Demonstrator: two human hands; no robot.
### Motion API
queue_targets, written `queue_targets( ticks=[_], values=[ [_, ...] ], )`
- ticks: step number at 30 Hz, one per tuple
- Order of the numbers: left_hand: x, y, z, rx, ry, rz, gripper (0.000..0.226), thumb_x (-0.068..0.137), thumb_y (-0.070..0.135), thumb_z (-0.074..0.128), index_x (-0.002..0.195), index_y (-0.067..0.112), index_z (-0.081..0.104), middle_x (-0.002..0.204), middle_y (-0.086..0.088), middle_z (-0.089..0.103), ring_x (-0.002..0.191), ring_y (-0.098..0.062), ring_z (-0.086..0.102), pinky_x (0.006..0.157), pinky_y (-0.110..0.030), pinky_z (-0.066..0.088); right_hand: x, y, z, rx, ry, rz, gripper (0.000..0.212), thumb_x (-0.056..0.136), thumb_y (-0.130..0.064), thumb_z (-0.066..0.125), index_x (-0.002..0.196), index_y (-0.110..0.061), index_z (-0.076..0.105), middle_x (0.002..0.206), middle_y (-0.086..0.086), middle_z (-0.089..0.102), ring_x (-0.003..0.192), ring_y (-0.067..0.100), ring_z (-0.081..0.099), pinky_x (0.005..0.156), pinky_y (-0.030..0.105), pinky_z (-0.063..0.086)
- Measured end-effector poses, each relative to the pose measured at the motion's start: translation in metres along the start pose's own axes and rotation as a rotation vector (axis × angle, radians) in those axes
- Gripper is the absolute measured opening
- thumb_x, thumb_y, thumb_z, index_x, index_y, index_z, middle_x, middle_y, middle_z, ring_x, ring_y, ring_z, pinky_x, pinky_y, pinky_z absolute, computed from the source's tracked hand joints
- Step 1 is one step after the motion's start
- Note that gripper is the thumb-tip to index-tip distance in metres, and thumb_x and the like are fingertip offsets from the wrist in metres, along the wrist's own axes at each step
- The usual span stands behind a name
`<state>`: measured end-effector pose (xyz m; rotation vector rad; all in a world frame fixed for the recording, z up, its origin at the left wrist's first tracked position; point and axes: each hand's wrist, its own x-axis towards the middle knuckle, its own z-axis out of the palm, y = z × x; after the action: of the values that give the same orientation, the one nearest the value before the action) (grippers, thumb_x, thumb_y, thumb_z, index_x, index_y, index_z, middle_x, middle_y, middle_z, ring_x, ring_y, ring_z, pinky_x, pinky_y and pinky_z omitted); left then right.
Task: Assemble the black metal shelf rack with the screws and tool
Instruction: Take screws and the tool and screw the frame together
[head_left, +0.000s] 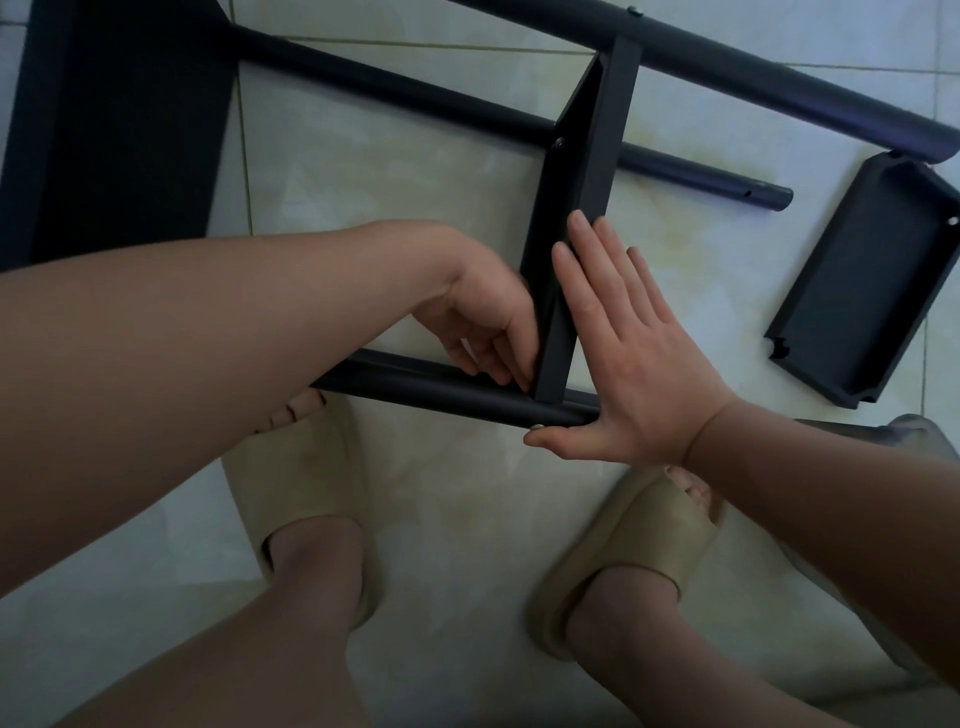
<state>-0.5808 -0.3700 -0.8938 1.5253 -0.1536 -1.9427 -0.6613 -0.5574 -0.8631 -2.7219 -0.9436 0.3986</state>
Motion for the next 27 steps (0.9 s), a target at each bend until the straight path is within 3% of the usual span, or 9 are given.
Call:
queue_targets(
  ticks=[4,12,17,22,27],
  values=[
    [0.0005,-0.0017,0.0006,0.023,0.024,0.000,0.009,0.090,0.023,0.068,0.096,0.024,0.074,0.093,0.006,0.076,0.097,-0.016,0.064,0.099,-0.038,0.046,-0.0002,-0.0003,0.0002,-0.001,-0.009,0.004,0.128,0.079,-0.088,0.048,0.160,0.002,0.008,0.169,0.021,-0.001,0.157,0.036,-0.004,0.124,0.060,0.015],
    [0.0007,-0.0011,-0.0006,0.012,0.008,0.004,0.014,0.088,0.012,0.068,0.099,0.017,0.074,0.094,0.003,0.075,0.094,-0.014,0.065,0.102,-0.036,0.045,0.0005,-0.0011,-0.0001,-0.002,-0.013,0.007,0.128,0.078,-0.088,0.048,0.160,0.002,0.008,0.169,0.020,-0.001,0.157,0.036,-0.005,0.124,0.060,0.014],
    [0.0018,-0.0034,0.0021,0.006,0.021,0.001,0.009,0.091,0.022,0.066,0.096,0.024,0.074,0.091,0.006,0.076,0.097,-0.016,0.064,0.099,-0.038,0.046,-0.0001,-0.0006,-0.0010,0.000,-0.019,0.007,0.128,0.079,-0.088,0.047,0.160,0.002,0.008,0.169,0.020,-0.002,0.157,0.036,-0.005,0.124,0.060,0.014],
    [0.0030,-0.0016,0.0013,0.009,0.037,0.003,0.008,0.092,0.015,0.065,0.095,0.018,0.071,0.083,0.005,0.075,0.086,-0.014,0.063,0.092,-0.032,0.047,0.0006,-0.0010,-0.0010,-0.001,-0.019,0.009,0.128,0.078,-0.088,0.048,0.160,0.002,0.008,0.169,0.021,-0.002,0.157,0.036,-0.005,0.124,0.060,0.014],
    [-0.0009,0.0004,-0.0008,0.019,-0.013,-0.007,0.015,0.089,0.016,0.066,0.102,0.019,0.074,0.094,0.004,0.075,0.096,-0.016,0.064,0.100,-0.037,0.046,0.0003,-0.0008,-0.0010,0.002,-0.016,0.007,0.128,0.079,-0.088,0.047,0.160,0.002,0.008,0.169,0.021,-0.002,0.157,0.036,-0.005,0.124,0.060,0.015]
  ],
)
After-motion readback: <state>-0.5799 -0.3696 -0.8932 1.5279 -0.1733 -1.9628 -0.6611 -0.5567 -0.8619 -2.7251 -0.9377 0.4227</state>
